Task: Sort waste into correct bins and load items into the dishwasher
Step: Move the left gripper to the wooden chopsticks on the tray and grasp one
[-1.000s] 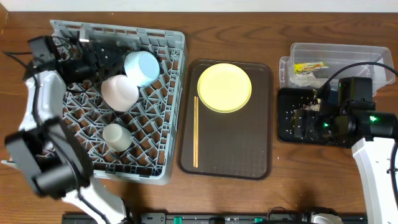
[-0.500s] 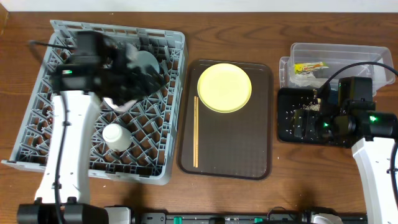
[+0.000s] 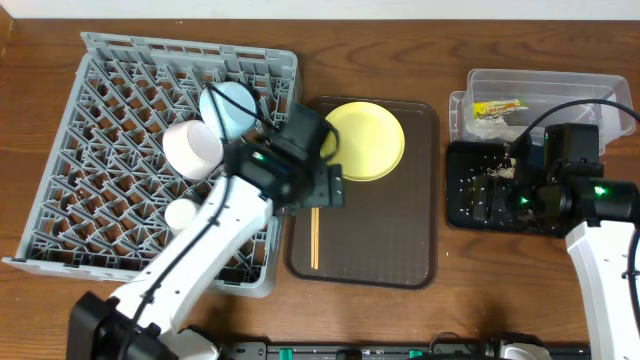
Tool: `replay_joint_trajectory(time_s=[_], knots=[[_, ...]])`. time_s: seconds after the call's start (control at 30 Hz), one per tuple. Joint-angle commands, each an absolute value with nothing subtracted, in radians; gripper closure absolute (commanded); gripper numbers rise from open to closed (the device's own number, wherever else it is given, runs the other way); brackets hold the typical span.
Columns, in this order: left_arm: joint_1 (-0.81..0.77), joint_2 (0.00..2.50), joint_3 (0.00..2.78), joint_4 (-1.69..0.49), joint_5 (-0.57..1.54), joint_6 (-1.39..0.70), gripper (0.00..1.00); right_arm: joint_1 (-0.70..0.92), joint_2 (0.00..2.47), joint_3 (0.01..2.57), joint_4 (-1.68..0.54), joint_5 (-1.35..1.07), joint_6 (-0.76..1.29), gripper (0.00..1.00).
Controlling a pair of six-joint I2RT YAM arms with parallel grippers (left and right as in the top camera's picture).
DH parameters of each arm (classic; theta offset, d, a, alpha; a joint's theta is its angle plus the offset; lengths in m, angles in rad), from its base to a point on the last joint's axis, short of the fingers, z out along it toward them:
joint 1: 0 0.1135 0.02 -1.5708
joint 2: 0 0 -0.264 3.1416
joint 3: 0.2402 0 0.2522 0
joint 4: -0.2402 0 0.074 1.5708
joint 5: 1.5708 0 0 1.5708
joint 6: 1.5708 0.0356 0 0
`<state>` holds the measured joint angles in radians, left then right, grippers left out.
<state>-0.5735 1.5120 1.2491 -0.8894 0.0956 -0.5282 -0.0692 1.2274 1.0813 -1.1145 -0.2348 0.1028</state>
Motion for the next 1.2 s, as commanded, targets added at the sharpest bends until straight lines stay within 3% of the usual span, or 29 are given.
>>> replay_joint_trajectory(time_s=[0.0, 0.37, 1.17], knots=[[-0.635, 1.544, 1.183, -0.816, 0.033, -0.590, 0.04, -0.076, 1.219, 1.097, -1.116, -0.236, 0.111, 0.16], [-0.747, 1.734, 1.132, -0.645, 0.033, -0.589, 0.04, -0.076, 1.219, 1.097, -1.116, -0.236, 0.111, 0.16], [-0.752, 1.887, 1.131, -0.622, 0.037, -0.589, 0.05, -0.076, 1.219, 1.097, -1.116, -0.236, 0.106, 0.16]])
